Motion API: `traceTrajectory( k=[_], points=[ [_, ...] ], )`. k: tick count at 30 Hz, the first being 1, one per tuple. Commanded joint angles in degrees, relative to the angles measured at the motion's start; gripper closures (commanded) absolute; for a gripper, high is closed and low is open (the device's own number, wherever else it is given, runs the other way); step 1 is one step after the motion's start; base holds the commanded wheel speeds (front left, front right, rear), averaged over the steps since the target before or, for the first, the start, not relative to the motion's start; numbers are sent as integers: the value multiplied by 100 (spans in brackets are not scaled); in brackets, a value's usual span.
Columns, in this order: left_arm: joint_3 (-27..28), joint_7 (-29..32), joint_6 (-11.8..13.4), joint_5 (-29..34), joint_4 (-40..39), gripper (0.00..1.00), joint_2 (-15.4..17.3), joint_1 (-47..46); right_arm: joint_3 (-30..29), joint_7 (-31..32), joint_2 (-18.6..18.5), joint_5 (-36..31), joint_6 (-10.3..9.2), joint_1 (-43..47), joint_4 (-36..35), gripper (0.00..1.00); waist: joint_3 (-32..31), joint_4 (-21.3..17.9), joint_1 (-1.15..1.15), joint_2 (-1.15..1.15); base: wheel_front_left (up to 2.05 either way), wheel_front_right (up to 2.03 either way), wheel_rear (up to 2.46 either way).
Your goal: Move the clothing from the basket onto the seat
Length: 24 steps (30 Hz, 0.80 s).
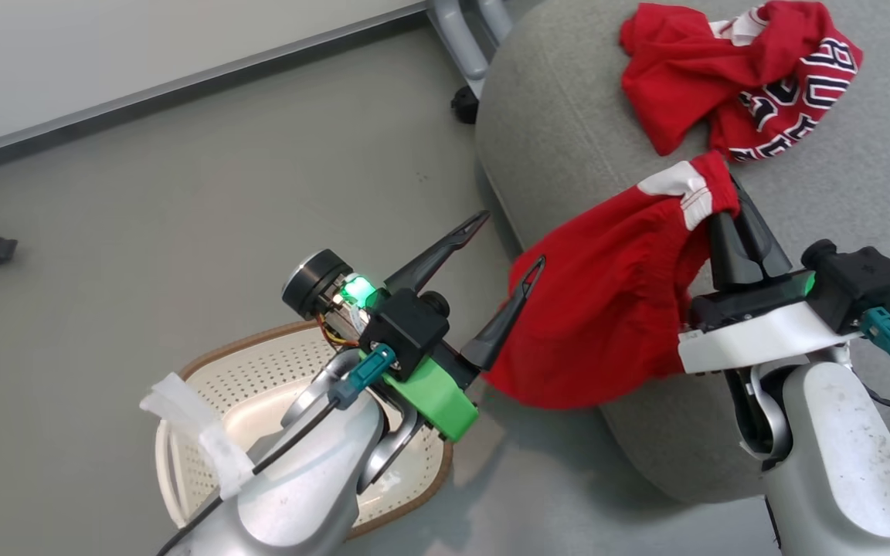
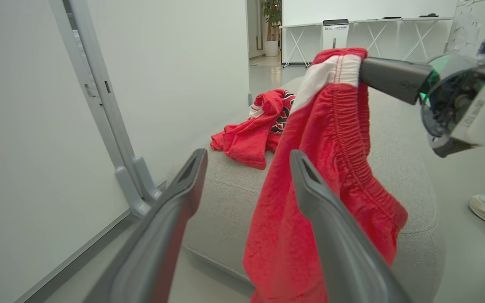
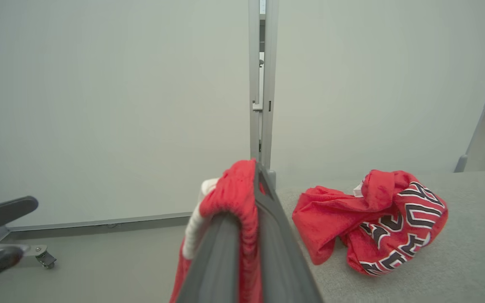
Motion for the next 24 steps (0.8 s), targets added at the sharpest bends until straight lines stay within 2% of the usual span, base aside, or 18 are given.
traceTrajectory(
  k=[1,13,24],
  points=[
    [-39,-2,-22,-43,20,0,48,-92,-53,-1,-5,-5,-2,104,-23,100,72,-186,0,0,0,0,0],
    [-304,-2,-21,-132,85,0,68,-119,-240,0,-4,60,-3,147,-21,100,107,-288,0,0,0,0,0],
    [-257,-2,-12,-81,51,0,113,-204,-661,0,-35,-53,-2,-707,-151,100,322,-159,0,0,0,0,0]
  ],
)
